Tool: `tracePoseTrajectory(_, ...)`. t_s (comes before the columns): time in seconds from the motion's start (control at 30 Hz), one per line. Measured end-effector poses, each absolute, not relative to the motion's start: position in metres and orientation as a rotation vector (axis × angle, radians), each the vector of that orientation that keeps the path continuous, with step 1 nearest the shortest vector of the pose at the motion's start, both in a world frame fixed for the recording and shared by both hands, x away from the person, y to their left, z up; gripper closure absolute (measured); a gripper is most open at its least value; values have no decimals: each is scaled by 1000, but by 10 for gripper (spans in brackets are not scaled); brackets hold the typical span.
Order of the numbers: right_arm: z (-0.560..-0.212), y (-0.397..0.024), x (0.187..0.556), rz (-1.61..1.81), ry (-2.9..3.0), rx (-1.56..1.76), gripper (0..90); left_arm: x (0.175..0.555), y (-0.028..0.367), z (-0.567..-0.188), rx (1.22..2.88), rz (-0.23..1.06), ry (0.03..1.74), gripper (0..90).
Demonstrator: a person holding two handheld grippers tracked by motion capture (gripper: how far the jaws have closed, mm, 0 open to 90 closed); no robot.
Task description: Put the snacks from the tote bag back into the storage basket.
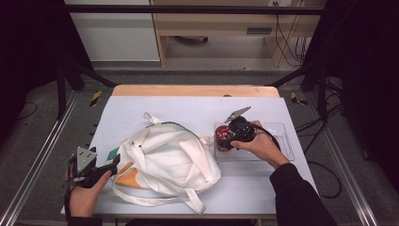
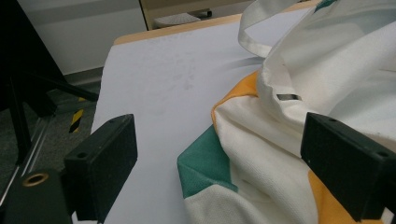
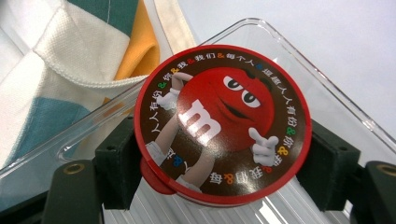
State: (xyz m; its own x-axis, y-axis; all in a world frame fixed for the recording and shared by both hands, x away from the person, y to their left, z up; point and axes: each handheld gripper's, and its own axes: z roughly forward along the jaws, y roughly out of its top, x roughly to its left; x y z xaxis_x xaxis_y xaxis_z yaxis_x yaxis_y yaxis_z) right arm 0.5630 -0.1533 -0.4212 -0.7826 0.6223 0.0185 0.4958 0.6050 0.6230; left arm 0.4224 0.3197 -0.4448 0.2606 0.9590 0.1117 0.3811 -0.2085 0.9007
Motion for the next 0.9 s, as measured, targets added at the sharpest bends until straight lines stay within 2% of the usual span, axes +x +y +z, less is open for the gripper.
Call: tracePoseTrajectory(0.9, -425, -151, 563, 888, 2650, 920, 259, 422, 320, -444, 1737, 920, 1237, 109)
